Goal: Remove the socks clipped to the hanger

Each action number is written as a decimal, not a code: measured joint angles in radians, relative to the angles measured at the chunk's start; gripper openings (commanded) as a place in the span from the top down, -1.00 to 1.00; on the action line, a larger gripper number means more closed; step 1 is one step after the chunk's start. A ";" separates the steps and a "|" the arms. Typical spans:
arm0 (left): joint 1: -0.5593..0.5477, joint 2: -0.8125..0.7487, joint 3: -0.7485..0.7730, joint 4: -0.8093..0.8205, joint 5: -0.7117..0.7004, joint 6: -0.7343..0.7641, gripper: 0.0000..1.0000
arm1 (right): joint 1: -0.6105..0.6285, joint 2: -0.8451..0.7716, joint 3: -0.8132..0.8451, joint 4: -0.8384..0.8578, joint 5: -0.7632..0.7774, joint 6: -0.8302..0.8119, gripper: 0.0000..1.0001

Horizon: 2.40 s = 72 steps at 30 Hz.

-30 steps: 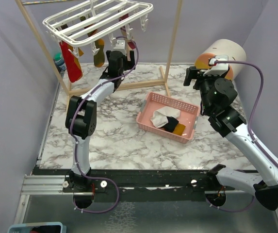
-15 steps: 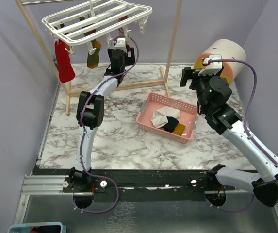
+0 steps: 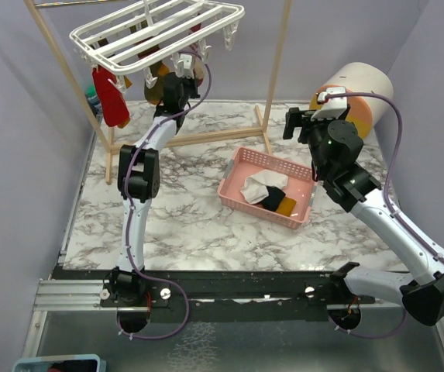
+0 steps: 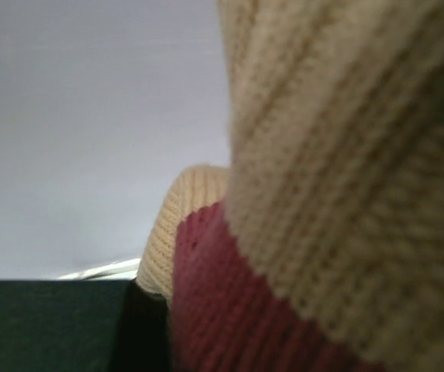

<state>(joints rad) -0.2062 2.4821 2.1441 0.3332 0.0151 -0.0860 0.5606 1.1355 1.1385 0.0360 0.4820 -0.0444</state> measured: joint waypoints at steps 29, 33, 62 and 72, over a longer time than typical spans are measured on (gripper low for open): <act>-0.194 -0.511 -0.594 0.098 0.795 0.020 1.00 | -0.060 0.081 -0.025 0.130 -0.063 0.007 -0.89; -0.248 -0.598 -0.680 0.100 0.805 0.018 1.00 | -0.074 0.003 -0.050 0.138 -0.074 0.019 -0.90; -0.353 -1.382 -1.205 -0.261 0.676 0.088 1.00 | -0.076 -0.135 -0.092 0.085 -0.177 0.102 -1.00; -0.353 -1.409 -1.279 -0.310 0.636 0.111 1.00 | -0.076 -0.079 -0.086 0.085 -0.263 0.122 -1.00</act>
<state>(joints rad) -0.5594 1.0733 0.8654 0.0231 0.6506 0.0250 0.4843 1.0565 1.0527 0.1211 0.2192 0.0776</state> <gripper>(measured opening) 0.023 0.998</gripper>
